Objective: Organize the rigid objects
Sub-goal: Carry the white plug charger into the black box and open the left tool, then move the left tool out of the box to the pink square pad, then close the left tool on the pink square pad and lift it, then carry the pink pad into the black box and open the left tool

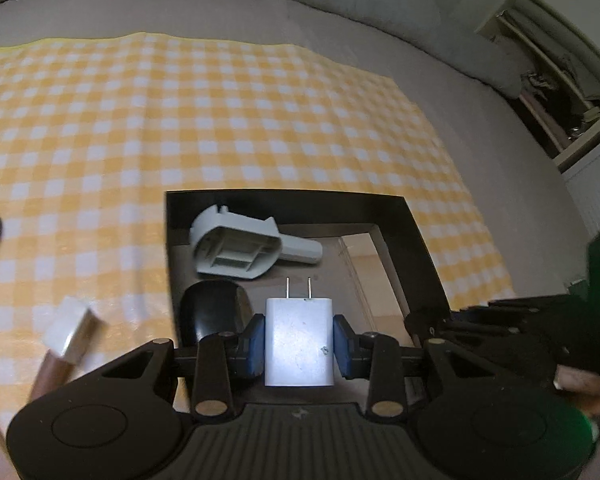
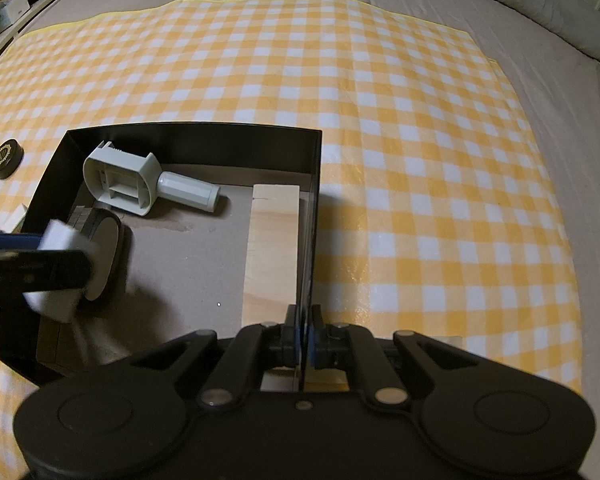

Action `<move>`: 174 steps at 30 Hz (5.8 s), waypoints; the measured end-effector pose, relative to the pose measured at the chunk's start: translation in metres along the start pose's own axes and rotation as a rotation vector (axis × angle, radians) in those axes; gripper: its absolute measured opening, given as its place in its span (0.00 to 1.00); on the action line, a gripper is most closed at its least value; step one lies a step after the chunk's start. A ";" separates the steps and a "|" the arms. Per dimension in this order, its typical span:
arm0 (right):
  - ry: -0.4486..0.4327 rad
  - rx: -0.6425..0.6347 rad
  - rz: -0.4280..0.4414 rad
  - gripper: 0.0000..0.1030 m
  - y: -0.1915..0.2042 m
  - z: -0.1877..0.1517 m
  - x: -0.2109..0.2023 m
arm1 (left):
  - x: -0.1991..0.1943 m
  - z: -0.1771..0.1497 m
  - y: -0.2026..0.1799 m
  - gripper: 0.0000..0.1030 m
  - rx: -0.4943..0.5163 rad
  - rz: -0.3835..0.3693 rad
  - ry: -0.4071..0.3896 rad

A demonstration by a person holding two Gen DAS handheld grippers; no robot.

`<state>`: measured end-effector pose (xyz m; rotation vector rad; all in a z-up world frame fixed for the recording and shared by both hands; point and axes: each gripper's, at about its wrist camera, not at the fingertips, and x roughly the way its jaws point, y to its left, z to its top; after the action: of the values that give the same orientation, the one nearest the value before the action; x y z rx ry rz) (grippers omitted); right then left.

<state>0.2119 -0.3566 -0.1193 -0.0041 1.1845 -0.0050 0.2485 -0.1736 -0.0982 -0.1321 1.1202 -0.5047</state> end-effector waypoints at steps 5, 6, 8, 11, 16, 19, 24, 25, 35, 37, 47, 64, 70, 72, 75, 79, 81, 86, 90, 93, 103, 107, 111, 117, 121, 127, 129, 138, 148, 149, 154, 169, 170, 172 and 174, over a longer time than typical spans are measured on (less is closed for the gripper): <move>0.001 -0.004 -0.001 0.05 -0.003 0.001 -0.001 | 0.026 0.008 0.000 0.36 0.001 0.045 0.017; 0.001 -0.004 -0.001 0.05 -0.003 0.001 -0.001 | 0.029 0.009 0.002 0.36 -0.004 0.053 0.022; 0.001 -0.003 0.000 0.05 -0.002 0.001 -0.002 | 0.033 0.010 0.002 0.37 -0.005 0.081 0.015; 0.000 -0.006 0.000 0.05 -0.003 0.001 -0.002 | 0.034 0.011 0.004 0.39 0.009 0.089 0.004; 0.004 -0.009 0.002 0.05 -0.003 0.001 -0.002 | 0.028 0.010 0.005 0.55 0.019 0.085 0.003; 0.004 -0.009 0.002 0.05 -0.003 0.000 -0.002 | 0.023 0.008 0.005 0.58 0.025 0.094 0.004; 0.004 -0.010 0.002 0.05 -0.002 0.001 -0.003 | 0.012 0.004 0.001 0.72 0.033 0.092 -0.002; 0.004 -0.010 0.001 0.05 -0.002 0.000 -0.003 | 0.010 0.004 0.000 0.75 0.038 0.089 -0.004; 0.004 -0.010 0.001 0.05 0.000 0.000 -0.003 | -0.014 -0.005 -0.019 0.93 0.088 0.048 -0.027; 0.004 -0.010 0.001 0.05 -0.001 0.000 -0.003 | -0.020 -0.007 -0.022 0.96 0.095 0.037 -0.028; 0.004 -0.010 -0.001 0.05 -0.001 0.000 -0.003 | -0.047 -0.021 -0.027 1.00 0.144 0.065 -0.063; 0.003 -0.015 -0.003 0.05 0.001 -0.001 -0.003 | -0.085 -0.005 0.054 1.00 0.060 0.259 -0.193; 0.003 -0.014 -0.003 0.05 0.002 -0.001 -0.003 | -0.091 0.001 0.092 1.00 0.046 0.355 -0.223; 0.003 -0.014 -0.003 0.05 0.002 -0.002 -0.003 | -0.091 0.002 0.103 1.00 0.037 0.380 -0.221; 0.003 -0.013 -0.003 0.05 0.002 -0.002 -0.003 | -0.089 -0.001 0.117 1.00 0.004 0.387 -0.183; 0.006 -0.015 -0.001 0.05 0.003 -0.002 -0.003 | -0.082 -0.011 0.129 1.00 -0.001 0.350 -0.099; 0.008 -0.016 0.000 0.05 0.002 -0.001 -0.003 | -0.079 -0.017 0.134 1.00 0.013 0.364 -0.076; 0.008 -0.016 0.000 0.05 0.003 -0.001 -0.003 | -0.076 -0.039 0.154 1.00 -0.045 0.403 -0.018; 0.008 -0.017 -0.001 0.05 0.003 -0.002 -0.003 | -0.081 -0.055 0.170 1.00 -0.163 0.388 0.025; 0.008 -0.016 -0.002 0.05 0.003 -0.002 -0.003 | -0.085 -0.066 0.178 1.00 -0.269 0.307 0.068; 0.011 -0.022 -0.014 0.06 0.005 -0.002 -0.001 | -0.069 -0.055 0.164 1.00 -0.179 0.241 -0.050; 0.012 -0.024 -0.015 0.06 0.005 -0.002 -0.001 | -0.061 -0.050 0.150 0.98 -0.058 0.304 -0.025; 0.010 -0.024 -0.013 0.06 0.005 -0.002 -0.001 | -0.054 -0.059 0.136 0.86 0.065 0.417 0.022; 0.010 -0.025 -0.016 0.06 0.005 -0.002 0.000 | -0.047 -0.069 0.146 0.83 0.059 0.514 0.021; 0.010 -0.022 -0.015 0.06 0.005 -0.002 0.000 | -0.050 -0.066 0.154 0.76 0.005 0.508 0.008; 0.010 -0.024 -0.015 0.06 0.005 -0.002 0.001 | -0.059 -0.061 0.154 0.65 -0.058 0.486 -0.017; 0.011 -0.025 -0.015 0.06 0.005 -0.002 0.001 | -0.069 -0.057 0.155 0.64 -0.095 0.462 -0.037; 0.010 -0.026 -0.016 0.06 0.006 -0.002 0.001 | -0.113 -0.030 0.106 0.64 -0.056 0.265 -0.179; 0.010 -0.021 -0.008 0.06 0.003 -0.003 0.002 | -0.078 -0.022 0.014 0.64 -0.008 -0.074 -0.093; 0.010 -0.020 -0.004 0.06 0.002 -0.003 0.002 | -0.073 -0.021 0.009 0.64 -0.013 -0.114 -0.087; 0.004 -0.016 0.017 0.05 -0.003 -0.005 0.001 | -0.044 -0.014 -0.004 0.64 -0.098 -0.283 -0.083; -0.010 0.000 0.070 0.06 -0.027 -0.013 0.000 | 0.031 0.004 -0.002 0.64 -0.289 -0.309 -0.061; -0.010 0.001 0.070 0.06 -0.027 -0.015 -0.001 | 0.035 0.003 -0.002 0.64 -0.292 -0.301 -0.052; -0.009 -0.001 0.068 0.06 -0.027 -0.015 -0.002 | 0.041 0.001 -0.003 0.64 -0.282 -0.283 -0.034; -0.008 -0.004 0.064 0.06 -0.025 -0.015 -0.002 | 0.045 0.001 -0.006 0.64 -0.250 -0.239 -0.024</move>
<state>0.1970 -0.3815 -0.1226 0.0300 1.1762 0.0537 0.2625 -0.1998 -0.1328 -0.4931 1.1477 -0.5713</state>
